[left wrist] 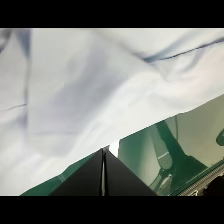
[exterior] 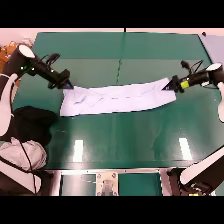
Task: Fold the shirts.
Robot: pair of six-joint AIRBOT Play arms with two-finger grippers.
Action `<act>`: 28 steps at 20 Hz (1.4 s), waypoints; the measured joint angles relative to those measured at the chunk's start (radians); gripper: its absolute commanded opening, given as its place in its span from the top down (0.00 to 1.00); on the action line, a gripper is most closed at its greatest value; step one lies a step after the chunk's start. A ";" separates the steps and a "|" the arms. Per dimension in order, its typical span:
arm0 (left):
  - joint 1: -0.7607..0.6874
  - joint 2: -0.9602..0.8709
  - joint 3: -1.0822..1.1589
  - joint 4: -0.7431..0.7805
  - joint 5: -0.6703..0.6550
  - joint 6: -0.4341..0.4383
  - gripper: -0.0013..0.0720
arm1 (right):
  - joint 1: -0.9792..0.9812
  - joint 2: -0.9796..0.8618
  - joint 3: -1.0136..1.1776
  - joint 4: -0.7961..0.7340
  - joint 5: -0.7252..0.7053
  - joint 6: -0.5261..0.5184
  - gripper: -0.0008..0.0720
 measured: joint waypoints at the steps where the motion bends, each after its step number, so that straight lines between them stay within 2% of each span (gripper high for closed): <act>1: -0.026 -0.002 0.014 -0.017 0.030 0.014 0.95 | -0.001 0.034 0.014 0.002 0.007 0.020 0.96; 5: -0.217 -0.056 0.025 -0.058 0.210 0.063 0.95 | 0.008 0.180 0.040 0.023 0.033 0.085 0.96; 12: -0.634 -0.225 0.031 -0.183 0.726 0.089 0.95 | 0.112 0.418 0.049 0.078 0.105 0.216 0.96; 16: -0.720 -0.285 0.040 -0.270 0.835 0.091 0.95 | 0.219 0.472 0.049 0.077 0.109 0.290 0.96; 19: -0.716 -0.297 0.070 -0.302 0.776 0.102 0.95 | 0.289 0.483 0.049 0.025 0.100 0.335 0.96; 23: -0.612 -0.267 0.161 -0.290 0.513 0.146 0.95 | 0.373 0.489 0.024 -0.023 0.050 0.386 0.96; 25: -0.526 -0.216 0.209 -0.201 0.361 0.138 0.95 | 0.423 0.489 -0.009 -0.038 -0.002 0.407 0.96; 28: -0.375 -0.115 0.269 0.025 0.150 0.104 0.95 | 0.517 0.489 -0.076 -0.042 -0.108 0.439 0.96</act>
